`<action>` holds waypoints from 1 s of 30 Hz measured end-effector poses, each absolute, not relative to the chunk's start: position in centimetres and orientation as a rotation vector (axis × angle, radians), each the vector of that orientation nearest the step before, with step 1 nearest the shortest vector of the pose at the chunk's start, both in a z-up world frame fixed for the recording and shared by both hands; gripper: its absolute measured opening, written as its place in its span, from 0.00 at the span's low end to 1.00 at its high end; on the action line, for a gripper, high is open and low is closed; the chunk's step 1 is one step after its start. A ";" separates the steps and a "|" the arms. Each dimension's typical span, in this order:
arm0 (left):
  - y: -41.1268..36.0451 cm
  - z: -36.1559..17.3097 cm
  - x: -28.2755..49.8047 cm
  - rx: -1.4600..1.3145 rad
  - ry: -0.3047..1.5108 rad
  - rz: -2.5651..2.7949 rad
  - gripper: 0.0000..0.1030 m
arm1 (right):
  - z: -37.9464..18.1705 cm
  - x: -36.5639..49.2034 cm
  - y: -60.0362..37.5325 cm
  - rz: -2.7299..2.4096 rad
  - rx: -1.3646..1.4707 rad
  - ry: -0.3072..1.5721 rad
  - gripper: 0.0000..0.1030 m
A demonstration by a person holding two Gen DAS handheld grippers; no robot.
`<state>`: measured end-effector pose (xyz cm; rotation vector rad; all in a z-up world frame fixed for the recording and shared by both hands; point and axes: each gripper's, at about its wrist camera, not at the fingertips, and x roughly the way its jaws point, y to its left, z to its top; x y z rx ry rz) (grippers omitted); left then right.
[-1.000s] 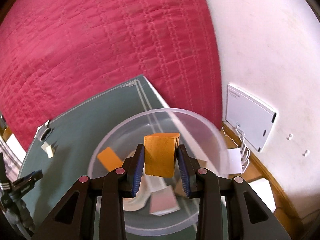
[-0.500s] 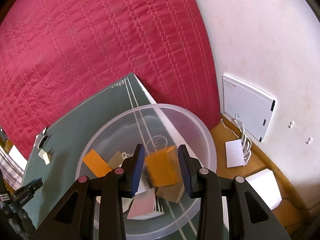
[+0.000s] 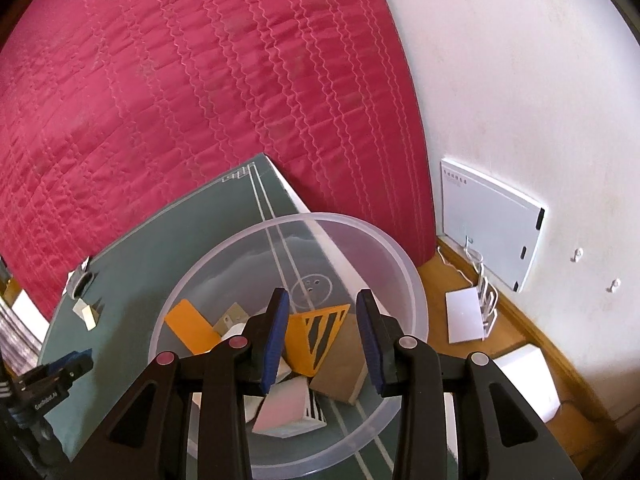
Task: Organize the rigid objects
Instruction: 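Lower the striped block into the bowl and open the right gripper, then lower the blue triangular block into the bowl and open the left gripper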
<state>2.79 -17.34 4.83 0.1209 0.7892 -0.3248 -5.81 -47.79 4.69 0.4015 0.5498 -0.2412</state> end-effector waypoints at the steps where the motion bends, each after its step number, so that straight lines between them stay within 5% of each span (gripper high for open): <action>1: -17.9 4.9 2.7 0.125 0.788 -0.341 0.37 | 4.7 -5.8 -47.7 -0.240 0.399 0.548 0.35; 26: -28.4 6.2 1.0 0.197 0.755 -0.645 0.37 | 4.9 -6.6 -47.9 -0.227 0.430 0.516 0.35; 30: -29.1 6.0 1.1 0.203 0.744 -0.662 0.45 | 4.9 -6.7 -47.9 -0.223 0.431 0.517 0.35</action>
